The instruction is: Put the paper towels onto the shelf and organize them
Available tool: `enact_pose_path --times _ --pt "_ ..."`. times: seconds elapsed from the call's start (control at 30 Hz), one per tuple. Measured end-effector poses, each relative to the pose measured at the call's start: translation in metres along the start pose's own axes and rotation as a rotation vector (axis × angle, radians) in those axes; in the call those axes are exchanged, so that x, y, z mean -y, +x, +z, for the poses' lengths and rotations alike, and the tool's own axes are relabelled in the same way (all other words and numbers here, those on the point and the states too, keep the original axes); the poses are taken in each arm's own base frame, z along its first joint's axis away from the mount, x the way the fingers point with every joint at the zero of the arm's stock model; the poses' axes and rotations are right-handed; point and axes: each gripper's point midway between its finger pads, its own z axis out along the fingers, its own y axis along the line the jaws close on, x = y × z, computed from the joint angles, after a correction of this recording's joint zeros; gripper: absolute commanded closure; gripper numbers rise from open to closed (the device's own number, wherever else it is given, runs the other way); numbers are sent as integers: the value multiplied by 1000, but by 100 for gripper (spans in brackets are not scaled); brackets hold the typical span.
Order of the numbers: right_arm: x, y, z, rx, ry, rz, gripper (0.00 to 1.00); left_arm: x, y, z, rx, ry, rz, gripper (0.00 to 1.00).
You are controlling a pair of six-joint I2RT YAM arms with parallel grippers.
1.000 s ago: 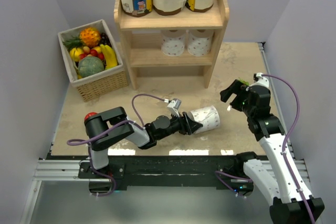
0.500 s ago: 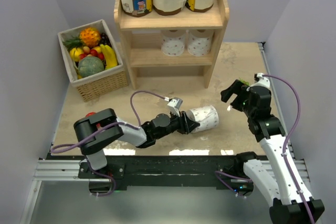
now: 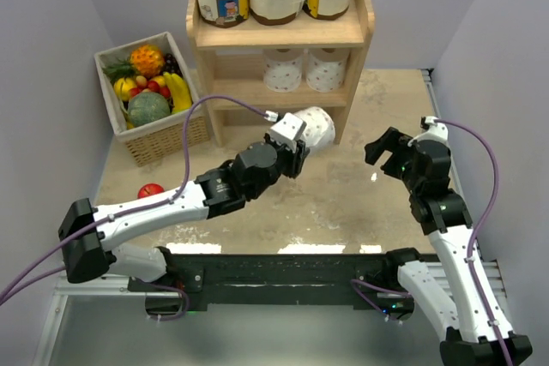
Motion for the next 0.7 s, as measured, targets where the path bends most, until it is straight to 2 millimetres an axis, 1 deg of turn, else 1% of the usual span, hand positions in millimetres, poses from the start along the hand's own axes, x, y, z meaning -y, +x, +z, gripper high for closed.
enact_pose_path --times 0.1,0.17,0.23,0.33,0.47,0.53,0.7 --pt "-1 -2 -2 5 -6 -1 6 -21 -37 -8 10 -92 142 68" --pt "-2 -2 -3 5 -13 -3 6 -39 -57 -13 14 -159 231 68" --pt "-4 -4 -5 10 -19 -3 6 -57 -71 -17 6 -218 303 68" --pt "-6 -7 -9 23 -33 -4 6 -83 -86 -19 -14 -299 379 68" --pt "-11 -12 -15 36 -59 -6 6 -111 -99 -13 -45 -414 491 68" --pt "-13 -14 -17 42 -66 -8 6 -117 -100 -7 -70 -448 549 68" --pt "-14 -17 -19 49 -69 -10 6 -122 -94 10 -128 -484 655 67"
